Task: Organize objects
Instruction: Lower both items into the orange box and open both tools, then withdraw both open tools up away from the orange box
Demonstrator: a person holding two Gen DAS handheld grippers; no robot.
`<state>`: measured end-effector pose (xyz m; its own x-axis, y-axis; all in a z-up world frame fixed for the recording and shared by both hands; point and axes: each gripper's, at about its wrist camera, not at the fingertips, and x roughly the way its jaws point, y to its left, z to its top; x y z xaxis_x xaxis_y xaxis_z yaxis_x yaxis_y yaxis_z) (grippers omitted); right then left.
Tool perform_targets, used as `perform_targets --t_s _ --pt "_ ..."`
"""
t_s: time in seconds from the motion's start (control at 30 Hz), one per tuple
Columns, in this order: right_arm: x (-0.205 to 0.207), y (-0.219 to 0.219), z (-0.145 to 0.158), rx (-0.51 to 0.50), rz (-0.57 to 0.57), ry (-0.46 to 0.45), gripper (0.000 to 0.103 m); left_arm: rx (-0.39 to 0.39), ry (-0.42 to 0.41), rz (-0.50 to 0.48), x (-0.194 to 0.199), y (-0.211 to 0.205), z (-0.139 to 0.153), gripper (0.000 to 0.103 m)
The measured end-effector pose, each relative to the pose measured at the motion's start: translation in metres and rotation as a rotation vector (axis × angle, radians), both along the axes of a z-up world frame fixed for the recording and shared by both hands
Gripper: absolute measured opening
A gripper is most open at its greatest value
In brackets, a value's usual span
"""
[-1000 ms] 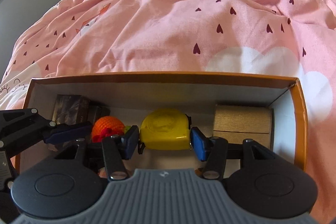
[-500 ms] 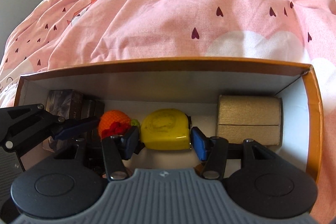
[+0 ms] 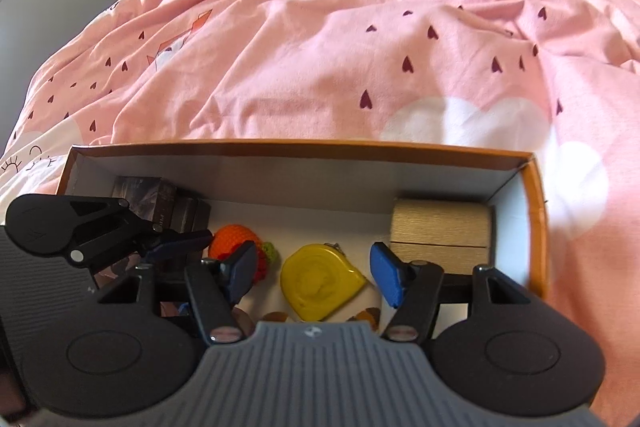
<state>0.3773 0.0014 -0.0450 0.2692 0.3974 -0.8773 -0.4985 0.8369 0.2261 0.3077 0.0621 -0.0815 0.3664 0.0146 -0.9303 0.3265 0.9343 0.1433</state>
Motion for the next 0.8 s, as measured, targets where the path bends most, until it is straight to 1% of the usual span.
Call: perform_targets --t_s 0.07,0.2,0.33,0.43,0.53,0.63,0.7,0.73,0.8 --pt "-0.003 -0.005 0.004 0.008 -0.005 -0.006 0.064 -0.003 -0.003 0.006 -0.002 0.001 0.001 0.046" --pt "-0.010 -0.009 0.009 0.007 -0.004 -0.027 0.064 -0.022 -0.032 0.015 -0.011 0.004 0.010 0.056" --pt "-0.018 -0.016 0.019 0.006 -0.010 -0.054 0.064 -0.030 -0.069 0.012 -0.026 0.005 0.026 0.057" --pt "-0.027 -0.024 0.031 0.011 -0.015 -0.078 0.064 -0.028 -0.126 0.020 -0.044 0.007 0.045 0.057" --pt "-0.042 -0.034 0.050 0.020 -0.015 -0.129 0.065 -0.050 -0.229 0.067 -0.070 0.011 0.072 0.057" --pt "-0.064 -0.045 0.074 0.039 -0.003 -0.205 0.066 -0.073 -0.363 0.129 -0.099 0.012 0.104 0.062" --pt "-0.081 -0.054 0.091 0.062 0.004 -0.260 0.067 -0.084 -0.438 0.157 -0.104 0.000 0.123 0.063" --pt "-0.089 -0.058 0.098 0.072 0.007 -0.285 0.067 -0.084 -0.471 0.173 -0.113 -0.001 0.130 0.065" --pt "-0.107 -0.067 0.111 0.094 0.013 -0.338 0.068 -0.088 -0.525 0.220 -0.119 -0.002 0.140 0.072"
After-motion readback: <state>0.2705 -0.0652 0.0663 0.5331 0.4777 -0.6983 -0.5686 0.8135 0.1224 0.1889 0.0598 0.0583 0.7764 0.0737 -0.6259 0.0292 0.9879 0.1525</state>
